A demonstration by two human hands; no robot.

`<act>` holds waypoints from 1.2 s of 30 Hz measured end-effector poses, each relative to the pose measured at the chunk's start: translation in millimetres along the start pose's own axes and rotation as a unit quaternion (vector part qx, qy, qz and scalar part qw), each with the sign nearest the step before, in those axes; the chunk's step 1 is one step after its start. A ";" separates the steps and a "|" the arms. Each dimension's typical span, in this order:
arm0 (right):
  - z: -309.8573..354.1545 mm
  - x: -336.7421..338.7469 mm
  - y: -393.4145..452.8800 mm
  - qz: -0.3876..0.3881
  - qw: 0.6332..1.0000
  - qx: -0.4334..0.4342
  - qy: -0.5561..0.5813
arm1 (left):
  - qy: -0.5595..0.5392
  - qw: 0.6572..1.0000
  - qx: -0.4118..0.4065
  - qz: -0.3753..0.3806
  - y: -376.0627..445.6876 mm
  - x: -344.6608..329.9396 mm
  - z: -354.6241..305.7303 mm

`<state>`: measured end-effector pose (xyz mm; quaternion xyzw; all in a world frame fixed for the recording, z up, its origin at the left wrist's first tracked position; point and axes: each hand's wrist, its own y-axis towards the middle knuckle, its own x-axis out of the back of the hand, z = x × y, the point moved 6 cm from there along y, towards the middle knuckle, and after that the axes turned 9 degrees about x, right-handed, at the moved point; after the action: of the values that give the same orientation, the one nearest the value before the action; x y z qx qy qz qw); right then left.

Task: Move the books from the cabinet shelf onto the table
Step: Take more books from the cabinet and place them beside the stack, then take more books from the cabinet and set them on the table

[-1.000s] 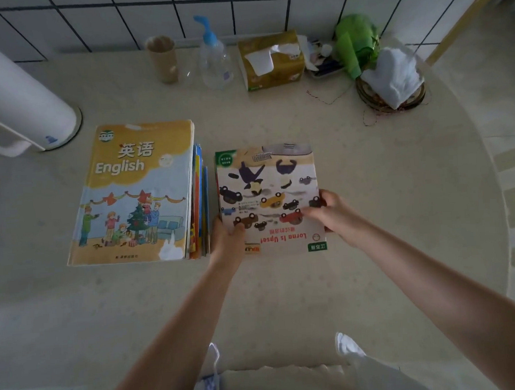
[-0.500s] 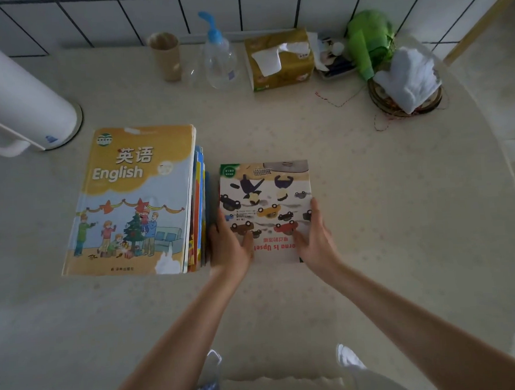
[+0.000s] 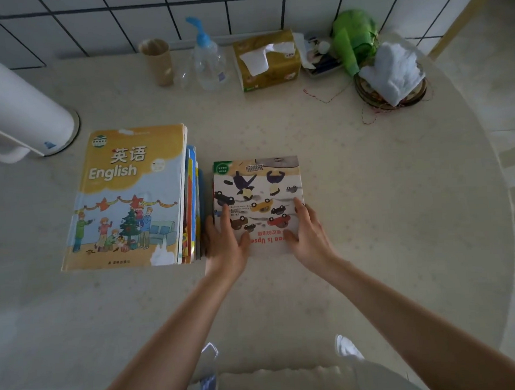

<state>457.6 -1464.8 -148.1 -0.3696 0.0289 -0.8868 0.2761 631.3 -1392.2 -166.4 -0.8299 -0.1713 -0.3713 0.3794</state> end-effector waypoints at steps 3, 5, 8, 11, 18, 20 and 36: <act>4.1 10.2 -15.3 -0.004 1.000 -0.006 0.011 | 0.000 1.000 -0.030 0.003 -10.4 2.9 -2.1; 6.5 16.2 -29.9 -0.022 1.000 -0.001 0.017 | 0.014 0.999 -0.050 -0.003 -17.8 5.2 -3.6; 5.7 21.7 -60.6 -0.058 0.998 -0.011 0.011 | 0.020 0.993 -0.112 -0.030 -36.2 12.2 -11.4; 3.3 23.5 -96.3 -0.111 0.994 -0.015 0.005 | -0.006 0.975 -0.218 -0.049 -63.3 15.5 -25.4; -11.0 3.2 -198.1 -0.254 0.961 -0.106 0.003 | -0.042 0.932 -0.349 0.088 -127.3 -16.3 -24.6; -18.0 -8.4 -233.6 -0.297 0.943 -0.147 0.019 | -0.022 0.918 -0.377 0.116 -145.7 -30.1 -19.5; -37.2 -137.5 -557.8 -0.510 0.748 -0.409 0.118 | 0.162 0.737 -0.548 0.361 -370.9 -162.7 56.3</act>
<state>250.5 -928.5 -120.6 -0.2995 0.2284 -0.8355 -0.4000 340.4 -1107.7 -126.0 -0.8213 0.4384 -0.3648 -0.0136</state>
